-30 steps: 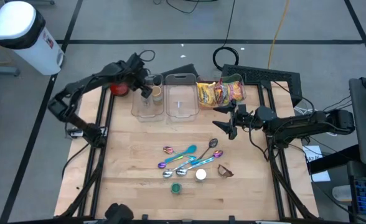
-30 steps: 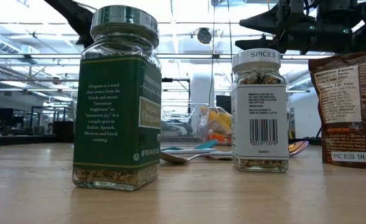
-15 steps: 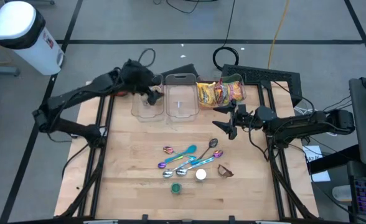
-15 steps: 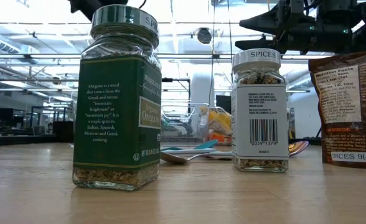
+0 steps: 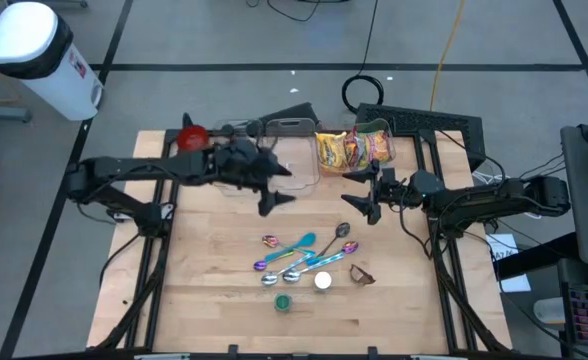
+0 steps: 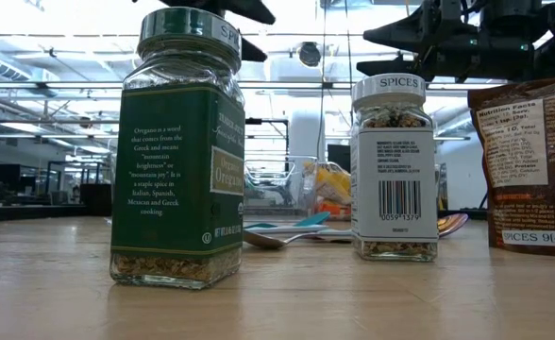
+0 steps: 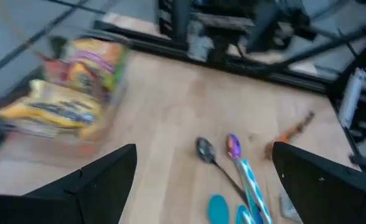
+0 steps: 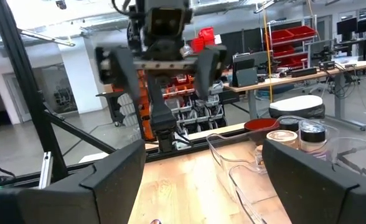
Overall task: Pick & Place Food Item
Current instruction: Put the orange seasoning bag into the left transparent bin
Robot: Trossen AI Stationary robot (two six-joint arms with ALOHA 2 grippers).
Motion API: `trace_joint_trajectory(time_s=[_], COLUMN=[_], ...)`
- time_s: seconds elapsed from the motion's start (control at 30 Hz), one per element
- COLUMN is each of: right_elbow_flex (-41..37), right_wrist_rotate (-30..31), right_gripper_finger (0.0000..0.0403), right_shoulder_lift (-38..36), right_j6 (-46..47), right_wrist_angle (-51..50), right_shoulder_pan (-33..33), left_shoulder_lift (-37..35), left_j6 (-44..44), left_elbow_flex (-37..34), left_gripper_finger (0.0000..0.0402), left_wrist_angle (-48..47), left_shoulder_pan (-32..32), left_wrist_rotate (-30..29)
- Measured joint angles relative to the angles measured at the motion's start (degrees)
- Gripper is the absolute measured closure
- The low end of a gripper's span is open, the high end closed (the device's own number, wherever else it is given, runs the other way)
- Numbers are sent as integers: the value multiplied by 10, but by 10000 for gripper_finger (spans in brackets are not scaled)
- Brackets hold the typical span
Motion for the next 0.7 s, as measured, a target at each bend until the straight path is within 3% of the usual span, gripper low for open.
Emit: trace_joint_trajectory(time_s=[0.23, 0.37, 0.53, 0.7], right_elbow_flex=[0, 0, 1, 1], right_wrist_rotate=[-94, -163, -147, -25], right_gripper_finger=[85, 85, 85, 85], right_shoulder_lift=[-10, -78, -196, -259], right_j6=[0, 5, 5, 71], right_wrist_angle=[-10, -86, -345, -573], right_shoulder_pan=[0, 7, 72, 196], left_shoulder_lift=[31, 32, 32, 32], left_j6=[17, 19, 19, 27], left_elbow_flex=[0, 0, 0, 0], left_gripper_finger=[23, 23, 23, 23], left_wrist_angle=[50, 43, 40, 40], left_shoulder_pan=[-29, -28, -28, -28], left_wrist_rotate=[0, -1, -6, -34])
